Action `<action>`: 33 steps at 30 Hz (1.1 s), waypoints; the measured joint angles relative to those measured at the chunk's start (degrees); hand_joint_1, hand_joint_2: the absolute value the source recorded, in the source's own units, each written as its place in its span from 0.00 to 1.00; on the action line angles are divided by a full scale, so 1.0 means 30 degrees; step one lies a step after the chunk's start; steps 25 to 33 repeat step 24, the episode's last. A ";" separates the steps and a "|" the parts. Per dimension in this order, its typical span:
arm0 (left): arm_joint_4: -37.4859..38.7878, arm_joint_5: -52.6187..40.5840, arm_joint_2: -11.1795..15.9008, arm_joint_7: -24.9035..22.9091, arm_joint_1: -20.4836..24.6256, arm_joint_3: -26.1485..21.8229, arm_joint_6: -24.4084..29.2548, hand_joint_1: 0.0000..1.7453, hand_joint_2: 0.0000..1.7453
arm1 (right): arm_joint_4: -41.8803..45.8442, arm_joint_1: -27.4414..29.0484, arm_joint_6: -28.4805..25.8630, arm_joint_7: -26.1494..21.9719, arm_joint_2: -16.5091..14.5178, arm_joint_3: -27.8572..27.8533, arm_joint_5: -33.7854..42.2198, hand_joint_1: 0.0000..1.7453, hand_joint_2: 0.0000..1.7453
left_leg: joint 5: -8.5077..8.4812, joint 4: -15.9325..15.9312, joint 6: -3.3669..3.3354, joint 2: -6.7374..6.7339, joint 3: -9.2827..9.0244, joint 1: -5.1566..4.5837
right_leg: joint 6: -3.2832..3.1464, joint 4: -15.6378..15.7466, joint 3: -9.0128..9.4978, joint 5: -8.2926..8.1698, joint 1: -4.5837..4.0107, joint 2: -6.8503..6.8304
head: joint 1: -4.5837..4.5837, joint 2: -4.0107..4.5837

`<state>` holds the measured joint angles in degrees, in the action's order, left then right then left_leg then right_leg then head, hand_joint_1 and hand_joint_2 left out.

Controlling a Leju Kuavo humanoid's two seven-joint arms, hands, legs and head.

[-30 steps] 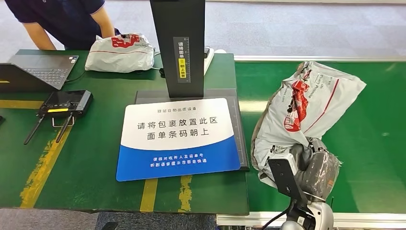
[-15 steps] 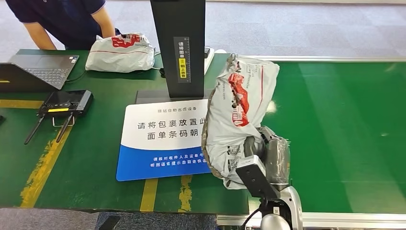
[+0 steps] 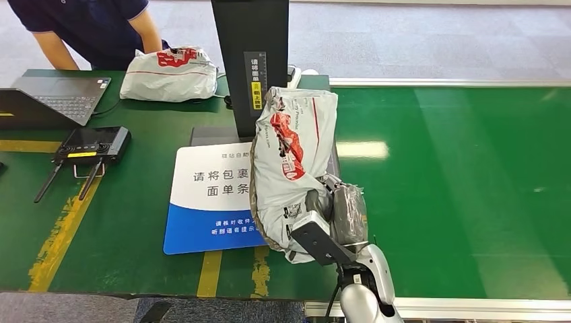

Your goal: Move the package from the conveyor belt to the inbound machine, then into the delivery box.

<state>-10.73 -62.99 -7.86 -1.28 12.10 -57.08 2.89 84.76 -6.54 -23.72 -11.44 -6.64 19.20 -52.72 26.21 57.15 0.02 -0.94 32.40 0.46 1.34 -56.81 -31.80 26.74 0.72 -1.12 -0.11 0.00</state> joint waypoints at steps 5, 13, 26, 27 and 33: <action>0.0000 -0.0016 -0.0060 -0.0106 0.0012 0.0018 0.0036 0.00 1.00 | -0.1901 -0.1270 -0.0397 0.0235 0.0179 0.0222 0.0202 0.08 1.00 | -0.0001 0.0000 0.0000 0.0000 0.0001 0.0000 | -0.0001 -0.0001 0.0000 -0.0001 0.0000 0.0000 | -0.0002 0.0000; 0.0000 0.0150 -0.0089 -0.0133 -0.0026 0.0011 0.0251 0.00 1.00 | -0.4338 -0.2671 -0.0351 0.0672 0.0195 0.0785 0.0375 0.00 1.00 | 0.0000 0.0000 0.0000 0.0000 0.0005 0.0001 | -0.0001 -0.0002 -0.0003 0.0000 -0.0001 -0.0001 | 0.0000 0.0000; 0.0000 0.0401 -0.0091 -0.0016 -0.0179 -0.0021 0.0306 0.00 1.00 | -0.5672 -0.3152 -0.0024 0.0674 0.0200 0.1524 0.0760 0.00 1.00 | 0.0000 0.0000 0.0000 0.0001 0.0004 0.0000 | -0.0001 -0.0001 -0.0004 0.0000 0.0000 -0.0001 | 0.0002 0.0000; 0.0000 0.0401 -0.0091 -0.0016 -0.0179 -0.0021 0.0306 0.00 1.00 | -0.5672 -0.3152 -0.0024 0.0674 0.0200 0.1524 0.0760 0.00 1.00 | 0.0000 0.0000 0.0000 0.0001 0.0004 0.0000 | -0.0001 -0.0001 -0.0004 0.0000 0.0000 -0.0001 | 0.0002 0.0000; 0.0000 0.0401 -0.0091 -0.0016 -0.0179 -0.0021 0.0306 0.00 1.00 | -0.5672 -0.3152 -0.0024 0.0674 0.0200 0.1524 0.0760 0.00 1.00 | 0.0000 0.0000 0.0000 0.0001 0.0004 0.0000 | -0.0001 -0.0001 -0.0004 0.0000 0.0000 -0.0001 | 0.0002 0.0000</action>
